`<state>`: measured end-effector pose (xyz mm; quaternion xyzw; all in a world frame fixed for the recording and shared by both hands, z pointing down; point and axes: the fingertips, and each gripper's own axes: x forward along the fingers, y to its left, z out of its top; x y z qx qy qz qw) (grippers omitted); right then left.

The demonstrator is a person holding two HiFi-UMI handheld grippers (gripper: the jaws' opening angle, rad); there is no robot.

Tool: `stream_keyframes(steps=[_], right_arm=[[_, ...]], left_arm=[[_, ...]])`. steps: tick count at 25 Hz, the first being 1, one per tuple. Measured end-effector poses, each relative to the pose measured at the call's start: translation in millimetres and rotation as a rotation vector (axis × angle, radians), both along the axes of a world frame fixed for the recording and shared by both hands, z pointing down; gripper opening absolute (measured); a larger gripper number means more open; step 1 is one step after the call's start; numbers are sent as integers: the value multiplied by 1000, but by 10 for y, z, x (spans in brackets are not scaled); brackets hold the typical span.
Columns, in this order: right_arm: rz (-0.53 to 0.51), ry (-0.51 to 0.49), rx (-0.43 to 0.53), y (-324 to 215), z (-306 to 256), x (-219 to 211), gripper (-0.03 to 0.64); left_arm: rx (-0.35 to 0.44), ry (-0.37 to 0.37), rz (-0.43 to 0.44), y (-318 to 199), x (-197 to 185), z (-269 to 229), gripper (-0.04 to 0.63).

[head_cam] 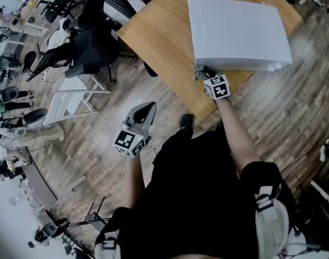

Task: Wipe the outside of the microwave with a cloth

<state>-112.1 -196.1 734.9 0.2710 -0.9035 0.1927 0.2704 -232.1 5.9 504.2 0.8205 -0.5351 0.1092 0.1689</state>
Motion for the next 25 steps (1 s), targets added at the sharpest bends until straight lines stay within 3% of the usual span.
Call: stream_keyframes(steps=[16, 25], right_arm=[[-6, 28, 10, -48, -12, 207, 37], [48, 28, -1, -180, 49, 542, 38]], left_arm=[[3, 1, 21, -64, 192, -30, 2], [-8, -2, 45, -154, 361, 13, 2]])
